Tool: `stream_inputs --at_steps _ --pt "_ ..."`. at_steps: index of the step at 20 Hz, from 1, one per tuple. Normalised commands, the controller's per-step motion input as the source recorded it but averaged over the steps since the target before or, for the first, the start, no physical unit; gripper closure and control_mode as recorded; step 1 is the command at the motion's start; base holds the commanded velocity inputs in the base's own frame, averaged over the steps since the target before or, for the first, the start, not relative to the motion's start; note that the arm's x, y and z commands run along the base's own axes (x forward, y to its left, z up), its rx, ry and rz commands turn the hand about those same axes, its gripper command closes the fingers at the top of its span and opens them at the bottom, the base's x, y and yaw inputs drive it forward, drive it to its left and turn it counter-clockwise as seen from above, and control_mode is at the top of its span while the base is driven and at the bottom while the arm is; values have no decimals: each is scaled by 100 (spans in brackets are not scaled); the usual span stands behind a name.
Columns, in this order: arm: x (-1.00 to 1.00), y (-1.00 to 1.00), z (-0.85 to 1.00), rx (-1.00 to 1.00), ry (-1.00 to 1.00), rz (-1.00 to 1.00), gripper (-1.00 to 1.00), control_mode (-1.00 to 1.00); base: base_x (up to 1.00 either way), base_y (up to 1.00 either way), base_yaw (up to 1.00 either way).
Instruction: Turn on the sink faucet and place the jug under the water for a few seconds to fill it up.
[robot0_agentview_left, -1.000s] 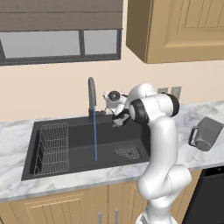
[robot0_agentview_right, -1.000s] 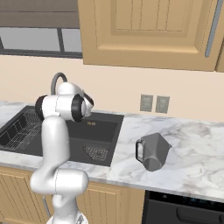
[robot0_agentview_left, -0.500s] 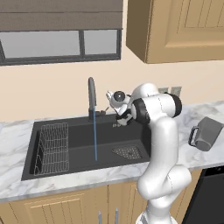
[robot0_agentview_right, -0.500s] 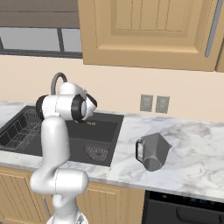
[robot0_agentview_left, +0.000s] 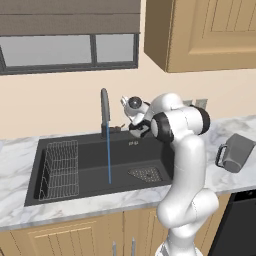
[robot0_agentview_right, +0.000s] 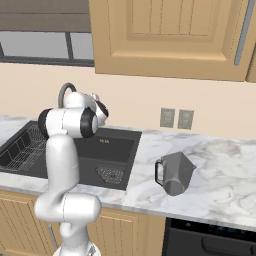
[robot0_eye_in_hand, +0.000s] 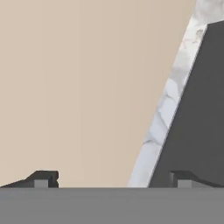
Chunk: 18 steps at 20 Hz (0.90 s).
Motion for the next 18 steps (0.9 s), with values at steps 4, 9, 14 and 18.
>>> stream_inputs --at_steps 4,9,14,18 --pt "-1 -11 23 2 -1 0 -100 -100 0 0 0" --pt "-16 -31 88 7 -3 -2 -100 -100 0 0 0" --pt "-51 -49 100 6 0 -6 -100 -100 0 0 0" --pt "-90 -60 99 3 0 -8 -100 -100 0 0 0"
